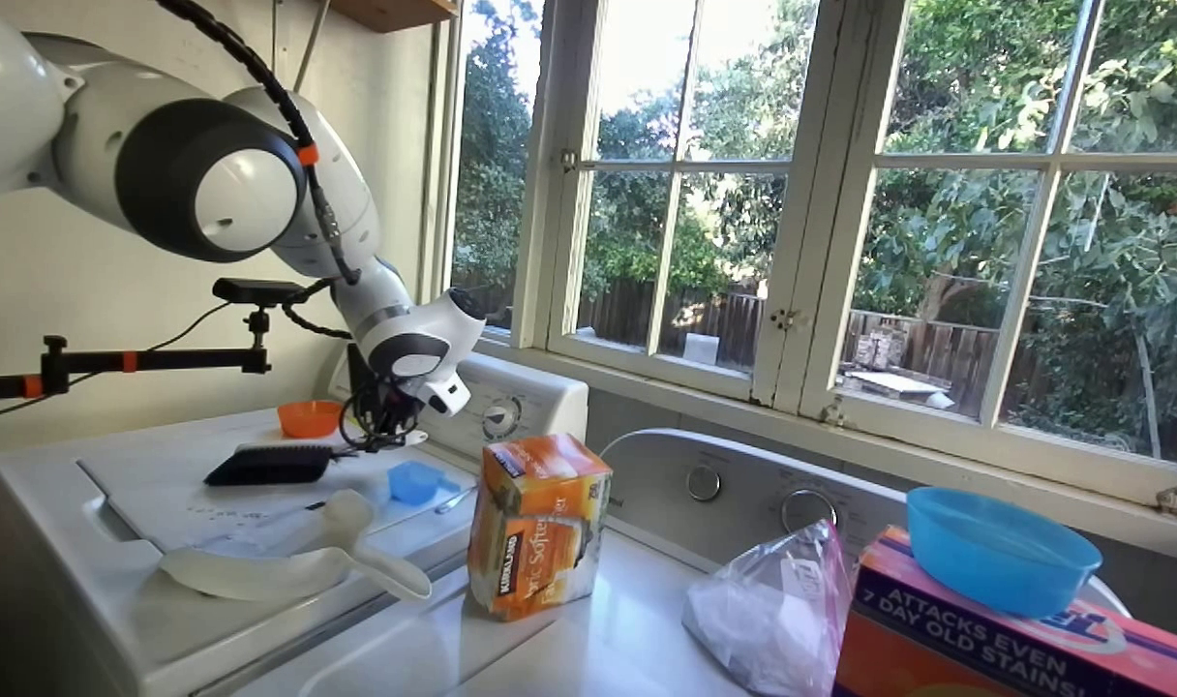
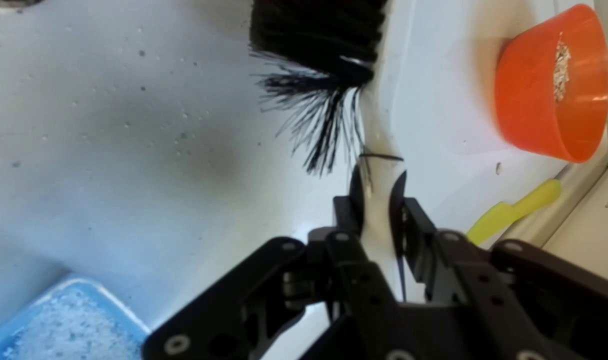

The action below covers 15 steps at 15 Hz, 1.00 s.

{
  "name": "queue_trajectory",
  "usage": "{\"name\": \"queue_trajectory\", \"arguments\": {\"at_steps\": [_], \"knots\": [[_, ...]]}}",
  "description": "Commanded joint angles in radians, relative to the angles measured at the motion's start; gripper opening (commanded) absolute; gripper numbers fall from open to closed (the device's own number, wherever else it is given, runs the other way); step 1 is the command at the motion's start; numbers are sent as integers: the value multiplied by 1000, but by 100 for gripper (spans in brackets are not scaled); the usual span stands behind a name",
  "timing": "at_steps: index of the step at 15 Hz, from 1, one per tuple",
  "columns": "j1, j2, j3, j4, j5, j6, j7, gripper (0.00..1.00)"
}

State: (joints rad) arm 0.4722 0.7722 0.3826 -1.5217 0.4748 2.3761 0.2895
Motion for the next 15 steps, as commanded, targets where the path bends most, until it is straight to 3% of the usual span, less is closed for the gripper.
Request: {"name": "queue_trajectory", "arguments": {"at_steps": [1,8,10,15], "knots": [[0,0,-1,-8,3,37,9,7],[-15,3,28,-72,28,183,-39,7],[-52,-10,72,-123,59,217,-88,7],[-220,-53,252,-283,211,332,-384,7]]}}
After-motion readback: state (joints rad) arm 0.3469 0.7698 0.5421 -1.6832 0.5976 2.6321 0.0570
